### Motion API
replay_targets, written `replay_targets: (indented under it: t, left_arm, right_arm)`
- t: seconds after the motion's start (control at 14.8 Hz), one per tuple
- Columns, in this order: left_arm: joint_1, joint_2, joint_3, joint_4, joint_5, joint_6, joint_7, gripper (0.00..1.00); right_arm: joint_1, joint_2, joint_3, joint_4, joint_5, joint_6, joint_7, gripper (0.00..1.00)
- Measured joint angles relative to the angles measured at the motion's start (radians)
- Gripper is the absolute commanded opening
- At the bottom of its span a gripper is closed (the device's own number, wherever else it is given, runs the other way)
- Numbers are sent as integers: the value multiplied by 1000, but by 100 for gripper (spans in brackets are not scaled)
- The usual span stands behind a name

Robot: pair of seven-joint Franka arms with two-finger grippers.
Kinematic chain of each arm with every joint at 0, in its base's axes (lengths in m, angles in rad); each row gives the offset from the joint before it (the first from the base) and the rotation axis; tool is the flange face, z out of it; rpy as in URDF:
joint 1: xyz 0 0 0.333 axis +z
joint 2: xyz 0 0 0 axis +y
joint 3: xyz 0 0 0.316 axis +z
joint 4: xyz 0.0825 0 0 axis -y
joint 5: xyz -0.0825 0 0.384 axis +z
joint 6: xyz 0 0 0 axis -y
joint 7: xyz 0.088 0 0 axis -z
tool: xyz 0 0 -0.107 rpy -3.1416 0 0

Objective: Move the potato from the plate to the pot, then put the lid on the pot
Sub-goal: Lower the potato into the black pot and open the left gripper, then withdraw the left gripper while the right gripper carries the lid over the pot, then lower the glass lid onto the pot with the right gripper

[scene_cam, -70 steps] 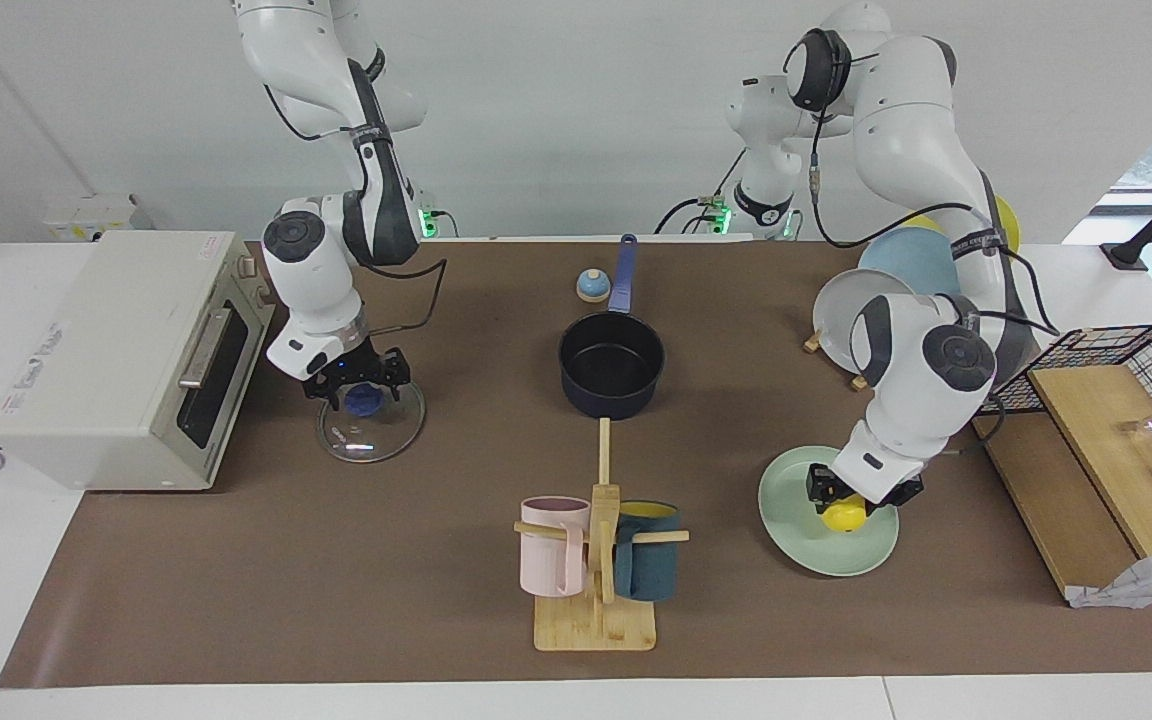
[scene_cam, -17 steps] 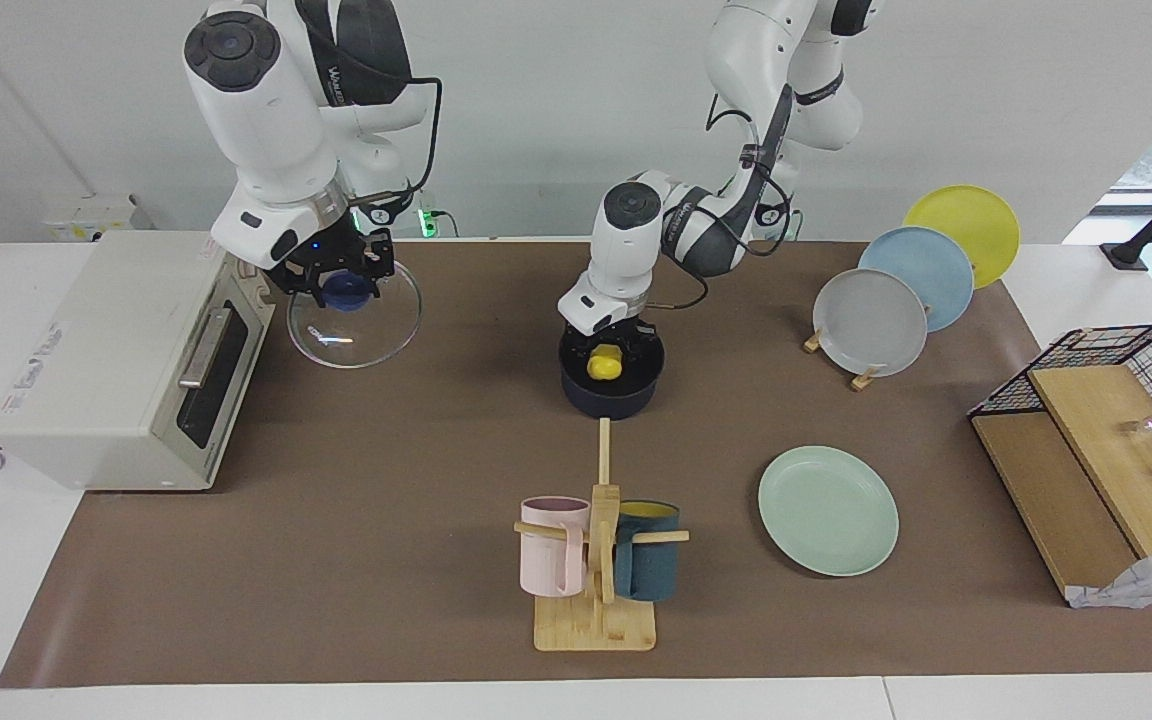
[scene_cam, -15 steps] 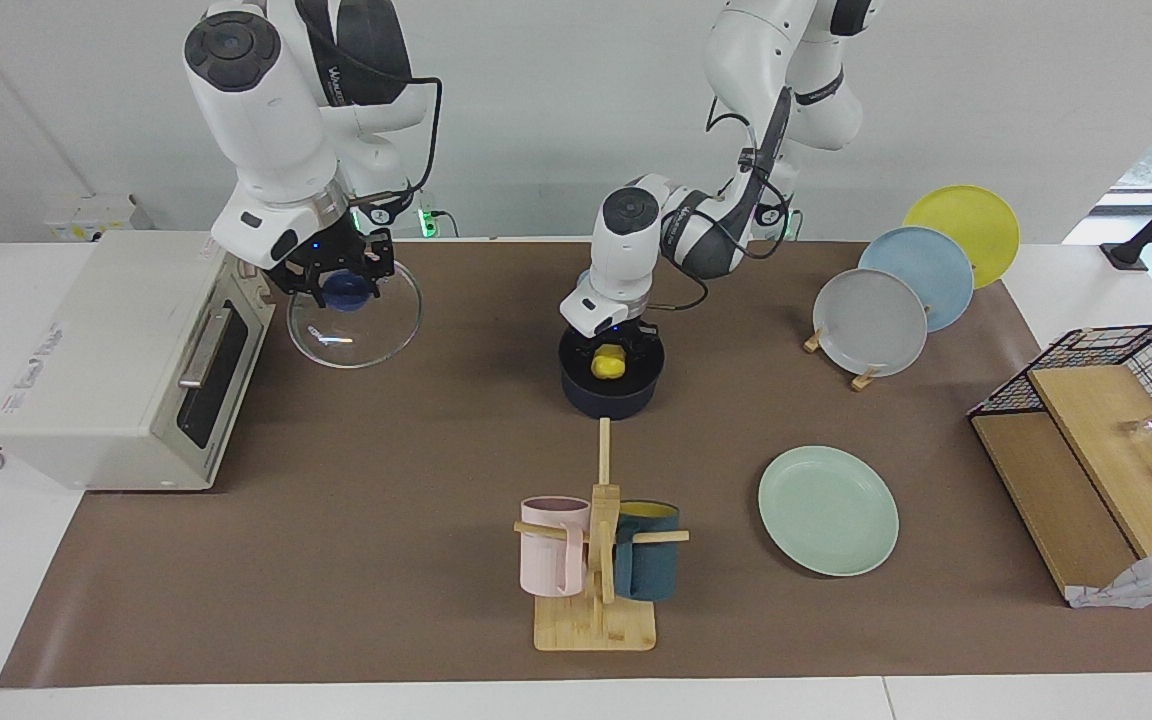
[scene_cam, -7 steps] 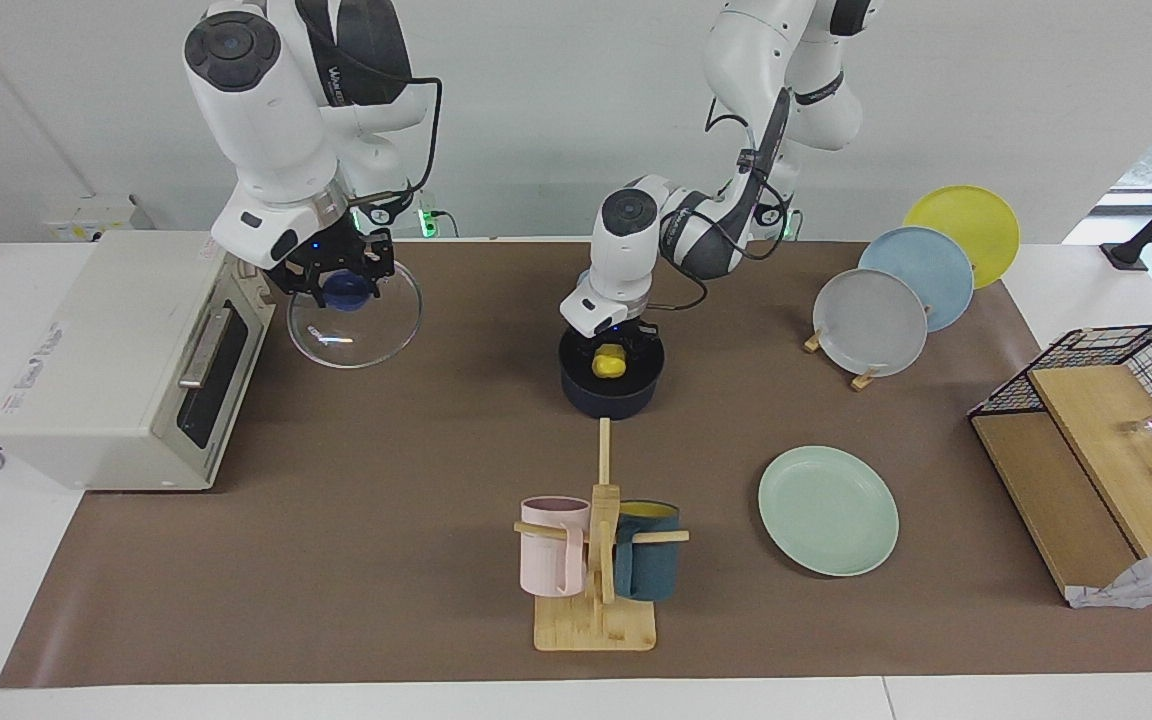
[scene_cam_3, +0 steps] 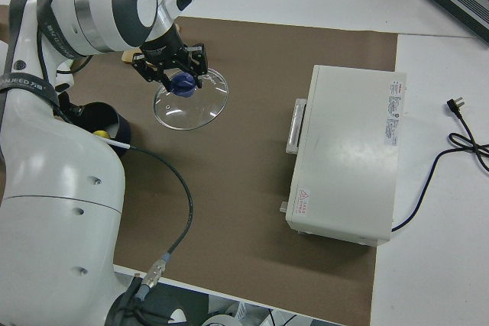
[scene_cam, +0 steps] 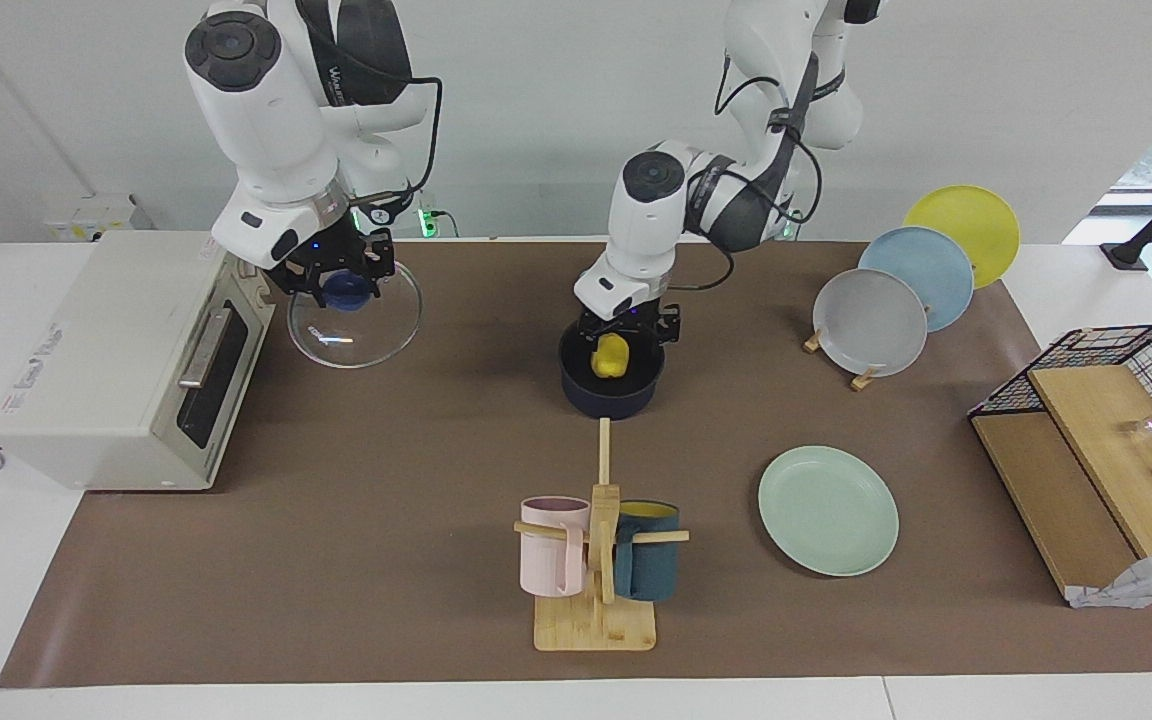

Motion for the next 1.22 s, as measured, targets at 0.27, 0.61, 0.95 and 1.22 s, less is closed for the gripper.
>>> replay_targets:
  t: [0.27, 0.61, 0.95, 1.22]
  left_arm:
    - [140, -60, 7, 159, 0, -158, 91, 100]
    - [351, -145, 14, 184, 0, -220, 282, 100]
    - [474, -191, 15, 194, 0, -280, 345, 100]
    - [487, -196, 13, 188, 0, -337, 345, 100]
  right_arm:
    - [29, 4, 3, -15, 29, 51, 59, 0]
    - [294, 66, 15, -27, 41, 180, 404, 0]
    - [446, 161, 16, -62, 41, 405, 582, 0]
    - [529, 225, 14, -76, 33, 466, 647, 0]
